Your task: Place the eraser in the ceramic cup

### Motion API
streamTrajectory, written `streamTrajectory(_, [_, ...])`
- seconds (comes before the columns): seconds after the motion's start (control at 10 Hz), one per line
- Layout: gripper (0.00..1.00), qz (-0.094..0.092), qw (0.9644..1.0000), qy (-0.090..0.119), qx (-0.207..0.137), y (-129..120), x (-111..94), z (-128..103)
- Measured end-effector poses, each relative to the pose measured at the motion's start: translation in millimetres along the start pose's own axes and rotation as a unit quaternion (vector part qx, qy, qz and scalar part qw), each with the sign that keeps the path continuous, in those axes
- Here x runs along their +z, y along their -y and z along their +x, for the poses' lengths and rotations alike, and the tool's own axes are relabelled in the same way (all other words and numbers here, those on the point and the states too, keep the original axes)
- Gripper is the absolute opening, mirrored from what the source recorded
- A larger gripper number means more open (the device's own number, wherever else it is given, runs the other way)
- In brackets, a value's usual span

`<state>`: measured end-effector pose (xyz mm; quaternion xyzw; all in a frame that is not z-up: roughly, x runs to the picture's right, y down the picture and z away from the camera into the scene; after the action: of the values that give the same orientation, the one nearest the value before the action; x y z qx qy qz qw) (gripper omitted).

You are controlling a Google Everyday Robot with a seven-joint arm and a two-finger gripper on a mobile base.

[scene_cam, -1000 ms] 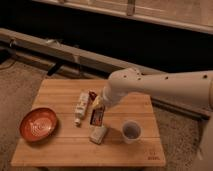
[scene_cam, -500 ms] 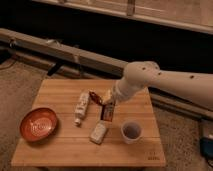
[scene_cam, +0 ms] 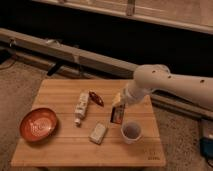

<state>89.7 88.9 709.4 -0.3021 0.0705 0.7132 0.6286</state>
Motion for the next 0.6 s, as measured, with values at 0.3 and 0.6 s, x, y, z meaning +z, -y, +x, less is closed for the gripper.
streamTrajectory(0.3, [0.0,0.006,0.9998,0.004,0.018,23.4,-12.2,3.5])
streamTrajectory(0.6, [0.0,0.015,0.9993,0.008,0.032,44.5,-24.8,10.6])
